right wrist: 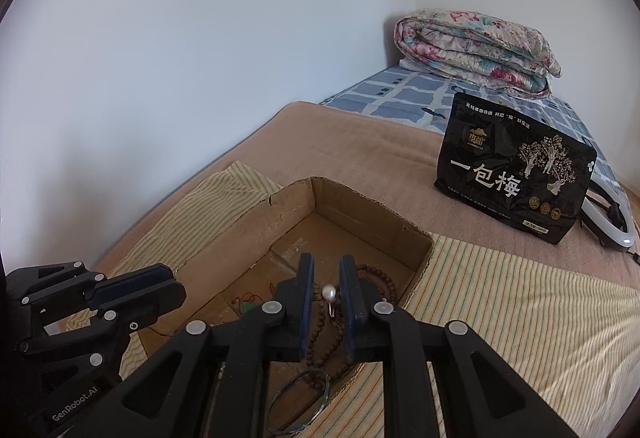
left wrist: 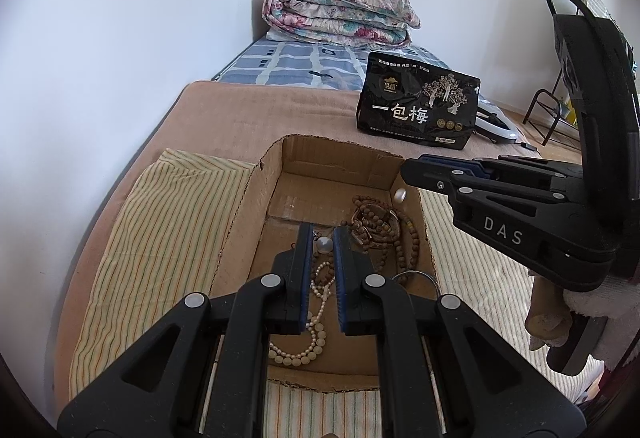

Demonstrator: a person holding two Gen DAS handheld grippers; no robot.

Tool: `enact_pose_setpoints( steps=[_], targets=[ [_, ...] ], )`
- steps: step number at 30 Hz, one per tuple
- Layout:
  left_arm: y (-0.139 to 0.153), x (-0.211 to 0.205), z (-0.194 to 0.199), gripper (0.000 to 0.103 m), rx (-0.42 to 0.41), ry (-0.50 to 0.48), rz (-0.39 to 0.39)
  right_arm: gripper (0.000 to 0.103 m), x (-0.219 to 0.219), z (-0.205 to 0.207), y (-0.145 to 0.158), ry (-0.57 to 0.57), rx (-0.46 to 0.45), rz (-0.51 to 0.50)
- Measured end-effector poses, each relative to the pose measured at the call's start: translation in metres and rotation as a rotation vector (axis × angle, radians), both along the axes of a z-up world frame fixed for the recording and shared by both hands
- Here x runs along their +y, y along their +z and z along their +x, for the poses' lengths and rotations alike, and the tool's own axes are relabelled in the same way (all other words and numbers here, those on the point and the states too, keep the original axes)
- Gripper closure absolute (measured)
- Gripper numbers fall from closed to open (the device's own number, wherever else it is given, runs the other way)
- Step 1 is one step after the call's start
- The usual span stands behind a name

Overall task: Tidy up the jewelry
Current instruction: 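Open the left tool inside the box while the right tool drops its pearl in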

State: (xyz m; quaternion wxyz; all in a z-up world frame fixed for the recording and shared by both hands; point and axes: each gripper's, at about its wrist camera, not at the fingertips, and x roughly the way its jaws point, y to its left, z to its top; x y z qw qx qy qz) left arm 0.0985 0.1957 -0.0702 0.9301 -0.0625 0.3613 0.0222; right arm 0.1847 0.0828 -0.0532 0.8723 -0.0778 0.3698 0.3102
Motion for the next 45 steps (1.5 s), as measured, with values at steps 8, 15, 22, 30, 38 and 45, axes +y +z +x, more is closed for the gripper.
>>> enact_pose_setpoints(
  steps=[8, 15, 22, 30, 38, 45],
  targets=[
    [-0.001, -0.003, 0.001, 0.078, 0.000, -0.003, 0.013, 0.035, -0.003, 0.000, 0.004, -0.047, -0.026, -0.004],
    [0.003, -0.002, -0.004, 0.049, -0.029, 0.015, 0.013, 0.022, -0.012, 0.000, 0.012, -0.089, -0.050, 0.000],
    [0.012, -0.004, -0.006, 0.049, -0.043, 0.016, 0.006, 0.019, -0.022, -0.003, 0.021, -0.103, -0.055, 0.008],
    [0.028, -0.011, -0.017, 0.049, -0.065, 0.019, 0.025, 0.016, -0.036, -0.018, 0.041, -0.108, -0.089, 0.009],
    [0.052, -0.014, -0.032, 0.049, -0.067, 0.042, 0.028, 0.015, -0.056, -0.043, 0.068, -0.105, -0.122, 0.008],
    [0.077, -0.021, -0.053, 0.049, -0.088, 0.044, 0.041, 0.011, -0.082, -0.068, 0.087, -0.111, -0.144, 0.014]
  ],
)
